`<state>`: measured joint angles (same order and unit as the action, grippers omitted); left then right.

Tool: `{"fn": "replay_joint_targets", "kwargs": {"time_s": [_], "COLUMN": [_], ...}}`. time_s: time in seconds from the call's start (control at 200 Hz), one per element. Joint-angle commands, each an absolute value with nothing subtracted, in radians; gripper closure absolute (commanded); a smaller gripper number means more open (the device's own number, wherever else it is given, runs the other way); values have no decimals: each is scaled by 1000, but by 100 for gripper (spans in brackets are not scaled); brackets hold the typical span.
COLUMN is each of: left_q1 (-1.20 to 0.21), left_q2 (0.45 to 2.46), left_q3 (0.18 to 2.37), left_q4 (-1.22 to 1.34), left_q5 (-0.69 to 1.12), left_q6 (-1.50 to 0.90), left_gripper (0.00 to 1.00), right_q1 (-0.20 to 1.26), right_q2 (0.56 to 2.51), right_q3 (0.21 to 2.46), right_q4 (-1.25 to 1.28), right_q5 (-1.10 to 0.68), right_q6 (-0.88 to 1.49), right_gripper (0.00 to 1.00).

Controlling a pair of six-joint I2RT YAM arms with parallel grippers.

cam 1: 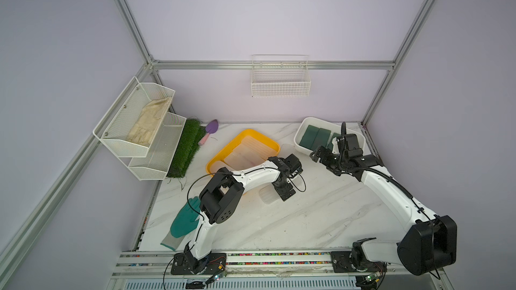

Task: Place the pencil cases by color into the storage box
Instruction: Pick up the pencil case from the center of the board.

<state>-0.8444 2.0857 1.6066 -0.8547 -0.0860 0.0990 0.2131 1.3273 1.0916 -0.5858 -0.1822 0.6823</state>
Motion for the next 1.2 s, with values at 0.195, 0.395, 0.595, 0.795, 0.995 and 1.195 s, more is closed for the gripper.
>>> {"fn": "replay_joint_targets", "kwargs": {"time_s": [0.195, 0.395, 0.595, 0.795, 0.995, 1.195], "left_q1": [-822, -823, -825, -828, -840, -857], "left_q2": [2116, 2152, 2181, 2189, 2179, 2144], "left_q3": [1678, 1697, 1704, 1710, 1733, 1766], "left_q4": [-859, -867, -876, -887, -900, -929], "left_q5": [-27, 0, -1, -11, -14, -9], "left_q6": [135, 130, 114, 92, 71, 54], "left_gripper": [0, 2, 6, 22, 33, 32], "right_q1": [209, 210, 209, 210, 209, 209], "right_q2": [1323, 1323, 1319, 1315, 1288, 1241], "right_q3": [1086, 1086, 1094, 1105, 1119, 1139], "right_q4": [-554, -554, -557, -561, -568, -585], "right_q5": [-190, -189, -180, -164, -128, -79], "right_q6": [669, 669, 668, 658, 652, 653], "right_gripper": [3, 3, 3, 3, 3, 3]}}
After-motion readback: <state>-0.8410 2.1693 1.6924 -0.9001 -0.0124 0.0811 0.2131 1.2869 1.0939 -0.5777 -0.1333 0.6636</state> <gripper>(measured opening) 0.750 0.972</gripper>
